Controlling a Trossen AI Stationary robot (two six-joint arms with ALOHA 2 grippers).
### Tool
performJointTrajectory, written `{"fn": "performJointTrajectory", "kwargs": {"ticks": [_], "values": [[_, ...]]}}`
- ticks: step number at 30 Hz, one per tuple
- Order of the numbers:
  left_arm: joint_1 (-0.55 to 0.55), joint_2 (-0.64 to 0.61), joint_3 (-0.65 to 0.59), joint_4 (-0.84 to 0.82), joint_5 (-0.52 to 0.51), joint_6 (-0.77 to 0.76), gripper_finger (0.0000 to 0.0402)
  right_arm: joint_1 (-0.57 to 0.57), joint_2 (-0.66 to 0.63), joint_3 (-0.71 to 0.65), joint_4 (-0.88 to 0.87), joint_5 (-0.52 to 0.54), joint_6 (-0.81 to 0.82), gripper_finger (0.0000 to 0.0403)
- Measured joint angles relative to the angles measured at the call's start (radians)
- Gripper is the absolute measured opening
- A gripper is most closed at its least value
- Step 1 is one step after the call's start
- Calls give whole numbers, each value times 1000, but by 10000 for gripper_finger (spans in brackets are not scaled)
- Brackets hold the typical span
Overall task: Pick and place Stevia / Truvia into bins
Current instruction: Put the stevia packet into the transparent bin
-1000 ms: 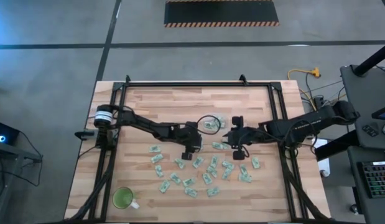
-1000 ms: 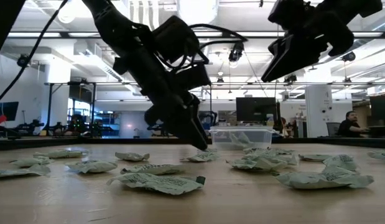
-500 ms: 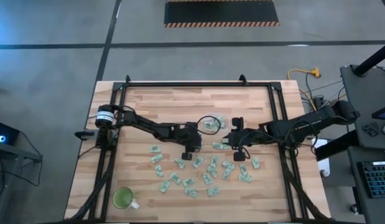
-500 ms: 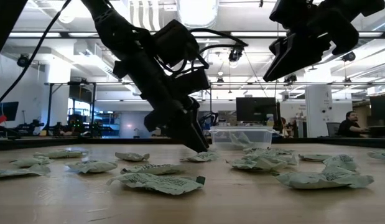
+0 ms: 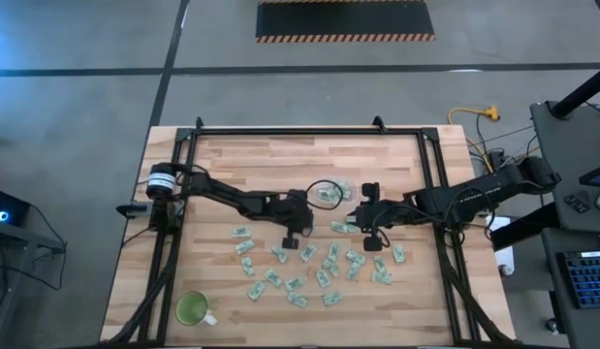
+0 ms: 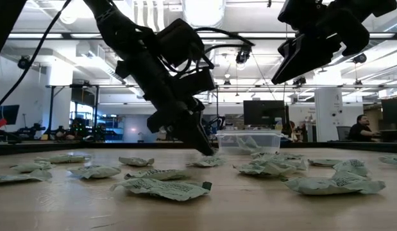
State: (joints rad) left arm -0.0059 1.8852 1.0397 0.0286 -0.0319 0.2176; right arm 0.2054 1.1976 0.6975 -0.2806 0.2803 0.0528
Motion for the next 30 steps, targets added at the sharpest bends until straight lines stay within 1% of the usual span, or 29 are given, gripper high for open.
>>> {"fn": "performJointTrajectory", "kwargs": {"ticks": [5,8,12,15,18,23,26,30], "values": [[-1,-53,3,5,-2,1,10,0,0,0,-9,0,0,77],[-1,-86,6,33,-39,27,10,0,0,0,-23,0,0,73],[4,-88,1,158,-106,89,10,0,1,0,-29,0,0,73],[14,-69,8,264,-112,142,11,0,1,0,-30,0,6,77],[33,-66,5,317,-135,165,11,0,1,0,-30,0,18,79],[86,-55,7,375,-151,156,11,0,1,0,-30,0,19,75],[113,-55,7,387,-154,149,11,0,1,0,-31,0,19,71],[140,-50,6,379,-146,103,11,0,1,0,-31,0,17,68]]}}
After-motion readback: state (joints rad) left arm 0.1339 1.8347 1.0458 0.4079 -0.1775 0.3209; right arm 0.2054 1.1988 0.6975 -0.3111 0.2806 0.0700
